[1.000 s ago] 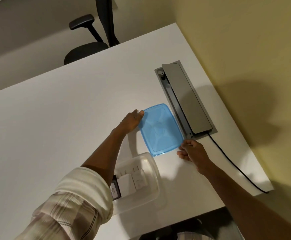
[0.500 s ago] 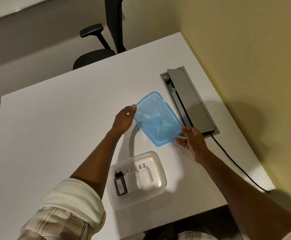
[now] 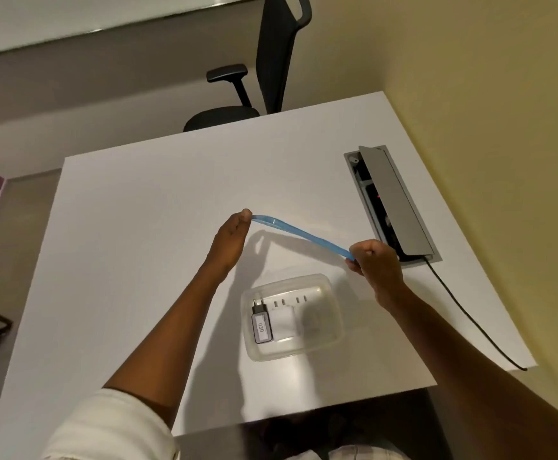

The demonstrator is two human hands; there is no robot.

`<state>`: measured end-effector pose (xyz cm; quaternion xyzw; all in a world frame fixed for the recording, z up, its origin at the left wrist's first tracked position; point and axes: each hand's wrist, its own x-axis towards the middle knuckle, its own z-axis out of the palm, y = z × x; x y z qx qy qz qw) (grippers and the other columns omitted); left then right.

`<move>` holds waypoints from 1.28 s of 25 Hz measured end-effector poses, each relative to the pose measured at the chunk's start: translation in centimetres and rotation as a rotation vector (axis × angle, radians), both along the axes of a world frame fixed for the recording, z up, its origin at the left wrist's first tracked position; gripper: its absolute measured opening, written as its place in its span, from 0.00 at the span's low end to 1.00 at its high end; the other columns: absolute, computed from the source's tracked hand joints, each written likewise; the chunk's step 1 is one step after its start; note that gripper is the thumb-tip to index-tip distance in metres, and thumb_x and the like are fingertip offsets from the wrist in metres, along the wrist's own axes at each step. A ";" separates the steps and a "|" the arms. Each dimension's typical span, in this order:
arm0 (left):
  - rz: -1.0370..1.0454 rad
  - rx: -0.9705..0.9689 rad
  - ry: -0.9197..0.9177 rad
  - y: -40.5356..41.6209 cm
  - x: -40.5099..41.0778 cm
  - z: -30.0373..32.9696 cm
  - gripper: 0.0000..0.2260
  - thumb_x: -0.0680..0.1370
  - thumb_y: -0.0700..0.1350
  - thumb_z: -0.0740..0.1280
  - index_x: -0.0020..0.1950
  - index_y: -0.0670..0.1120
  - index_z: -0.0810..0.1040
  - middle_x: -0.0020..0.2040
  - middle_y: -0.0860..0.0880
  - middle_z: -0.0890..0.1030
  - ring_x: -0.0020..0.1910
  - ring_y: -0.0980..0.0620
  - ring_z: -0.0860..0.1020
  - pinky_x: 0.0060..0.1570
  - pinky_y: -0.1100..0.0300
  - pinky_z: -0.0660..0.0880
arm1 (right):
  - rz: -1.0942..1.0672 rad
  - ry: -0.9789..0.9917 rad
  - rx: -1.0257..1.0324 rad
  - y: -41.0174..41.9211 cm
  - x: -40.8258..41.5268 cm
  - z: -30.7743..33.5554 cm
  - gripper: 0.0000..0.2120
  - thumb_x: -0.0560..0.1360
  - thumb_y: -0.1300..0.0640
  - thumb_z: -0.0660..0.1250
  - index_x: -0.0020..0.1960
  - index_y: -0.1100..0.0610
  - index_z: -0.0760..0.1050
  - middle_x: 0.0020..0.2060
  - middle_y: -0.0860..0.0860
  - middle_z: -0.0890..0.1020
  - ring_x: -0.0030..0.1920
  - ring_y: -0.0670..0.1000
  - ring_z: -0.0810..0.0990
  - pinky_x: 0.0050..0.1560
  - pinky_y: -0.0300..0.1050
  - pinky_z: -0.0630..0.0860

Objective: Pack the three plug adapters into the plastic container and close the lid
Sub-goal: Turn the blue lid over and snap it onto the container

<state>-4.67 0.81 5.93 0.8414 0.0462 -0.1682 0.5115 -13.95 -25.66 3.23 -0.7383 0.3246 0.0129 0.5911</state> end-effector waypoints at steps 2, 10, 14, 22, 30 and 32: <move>0.004 -0.050 0.032 1.6 -2.0 -0.2 0.22 0.82 0.62 0.54 0.67 0.51 0.75 0.66 0.52 0.77 0.68 0.50 0.73 0.71 0.49 0.69 | 0.029 0.017 -0.048 1.0 -1.3 0.1 0.03 0.67 0.60 0.67 0.36 0.57 0.79 0.33 0.55 0.82 0.36 0.54 0.81 0.41 0.50 0.78; -0.052 -0.197 0.162 4.4 -10.4 -3.1 0.26 0.80 0.51 0.67 0.78 0.53 0.64 0.75 0.58 0.70 0.74 0.56 0.69 0.74 0.55 0.67 | 0.249 -0.033 -0.413 4.5 -7.2 -1.1 0.16 0.69 0.69 0.69 0.56 0.61 0.77 0.50 0.56 0.82 0.48 0.56 0.82 0.44 0.43 0.80; -0.012 -0.191 0.148 4.3 -14.1 -4.7 0.28 0.79 0.47 0.69 0.72 0.67 0.60 0.63 0.74 0.69 0.65 0.65 0.71 0.56 0.74 0.71 | 0.304 0.004 -0.436 5.4 -9.6 -2.7 0.20 0.72 0.70 0.67 0.63 0.61 0.73 0.57 0.60 0.79 0.54 0.59 0.82 0.50 0.52 0.82; 0.029 -0.151 0.169 4.3 -16.5 -7.8 0.36 0.78 0.42 0.69 0.80 0.59 0.54 0.73 0.61 0.68 0.70 0.57 0.69 0.71 0.55 0.69 | 0.371 0.083 -0.467 6.4 -10.9 -3.7 0.25 0.72 0.69 0.68 0.67 0.56 0.72 0.60 0.58 0.74 0.58 0.57 0.77 0.58 0.53 0.78; 0.081 -0.037 0.075 3.9 -17.0 -8.1 0.28 0.77 0.41 0.69 0.73 0.60 0.66 0.62 0.60 0.76 0.57 0.58 0.77 0.57 0.59 0.75 | 0.427 0.089 -0.503 5.9 -10.8 -3.9 0.24 0.73 0.65 0.70 0.67 0.55 0.73 0.59 0.57 0.76 0.55 0.56 0.79 0.55 0.49 0.78; 0.138 0.070 0.060 3.6 -17.0 -8.2 0.21 0.77 0.45 0.69 0.70 0.51 0.71 0.57 0.55 0.76 0.53 0.52 0.77 0.50 0.58 0.73 | 0.400 0.097 -0.490 5.8 -10.6 -4.0 0.21 0.73 0.63 0.70 0.65 0.55 0.73 0.58 0.57 0.76 0.52 0.55 0.80 0.53 0.49 0.78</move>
